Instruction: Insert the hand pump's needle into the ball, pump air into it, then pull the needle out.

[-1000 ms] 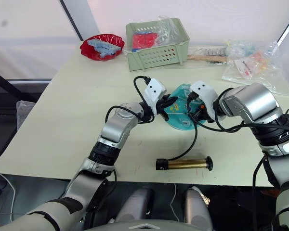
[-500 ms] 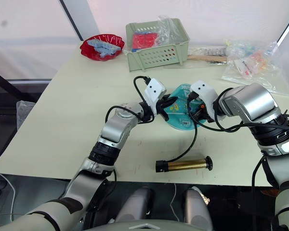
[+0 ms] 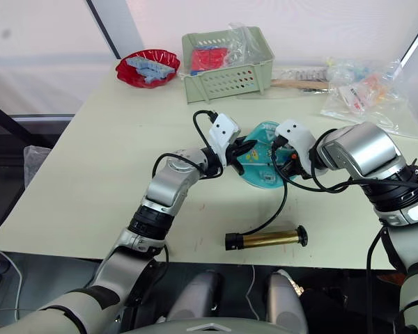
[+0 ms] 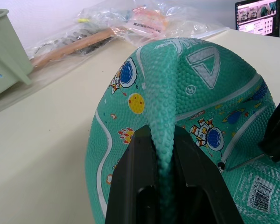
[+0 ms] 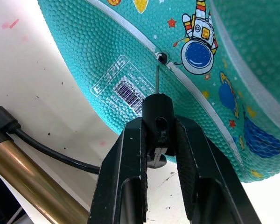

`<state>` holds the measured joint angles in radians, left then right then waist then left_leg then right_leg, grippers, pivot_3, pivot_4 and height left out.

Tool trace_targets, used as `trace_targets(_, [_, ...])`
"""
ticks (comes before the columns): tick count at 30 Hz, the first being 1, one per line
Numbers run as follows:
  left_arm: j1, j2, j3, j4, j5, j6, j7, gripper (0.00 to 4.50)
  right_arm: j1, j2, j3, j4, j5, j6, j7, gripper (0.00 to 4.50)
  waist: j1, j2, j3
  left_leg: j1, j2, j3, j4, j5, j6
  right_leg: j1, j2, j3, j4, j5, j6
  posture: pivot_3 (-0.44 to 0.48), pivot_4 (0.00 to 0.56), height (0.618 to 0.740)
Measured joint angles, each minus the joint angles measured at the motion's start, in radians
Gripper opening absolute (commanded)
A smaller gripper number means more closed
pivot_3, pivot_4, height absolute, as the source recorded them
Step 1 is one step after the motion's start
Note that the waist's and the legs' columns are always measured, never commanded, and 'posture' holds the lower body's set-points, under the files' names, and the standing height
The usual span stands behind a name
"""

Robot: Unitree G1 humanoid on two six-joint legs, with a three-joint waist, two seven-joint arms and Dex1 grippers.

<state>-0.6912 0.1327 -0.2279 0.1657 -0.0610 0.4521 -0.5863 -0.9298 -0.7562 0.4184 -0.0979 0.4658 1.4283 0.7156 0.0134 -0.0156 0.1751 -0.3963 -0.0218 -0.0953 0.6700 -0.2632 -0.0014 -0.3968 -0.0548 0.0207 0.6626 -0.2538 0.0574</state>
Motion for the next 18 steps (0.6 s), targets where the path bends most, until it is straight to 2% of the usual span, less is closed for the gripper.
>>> trace_targets(18, [0.005, 0.003, 0.0, -0.008, 0.0, 0.002, 0.001, 0.01, 0.0, 0.014, -0.024, 0.017, -0.004, -0.021, 0.018, 0.32, -0.002, 0.0, 0.0, 0.0, 0.0, 0.0, 0.0, 0.0, 0.0, 0.0, 0.0, 0.0, 0.0, 0.0, 0.0, 0.0, 0.15, 0.737])
